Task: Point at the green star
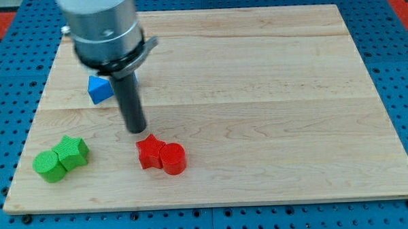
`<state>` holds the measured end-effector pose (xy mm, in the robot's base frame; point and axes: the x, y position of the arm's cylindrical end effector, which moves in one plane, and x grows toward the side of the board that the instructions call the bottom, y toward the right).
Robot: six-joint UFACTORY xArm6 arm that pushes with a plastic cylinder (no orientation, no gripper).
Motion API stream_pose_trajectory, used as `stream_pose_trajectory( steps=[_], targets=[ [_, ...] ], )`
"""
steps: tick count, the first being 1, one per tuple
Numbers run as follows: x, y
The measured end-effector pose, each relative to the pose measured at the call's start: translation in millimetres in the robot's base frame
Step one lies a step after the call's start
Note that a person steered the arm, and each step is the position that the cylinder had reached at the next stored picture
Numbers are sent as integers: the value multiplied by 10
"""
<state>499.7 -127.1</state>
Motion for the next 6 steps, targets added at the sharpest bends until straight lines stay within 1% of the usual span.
stream_pose_trajectory(
  steps=[1, 3, 4, 5, 6],
  targets=[
    [224, -134],
    [495, 720],
    [517, 694],
    [513, 330],
    [377, 317]
  ],
)
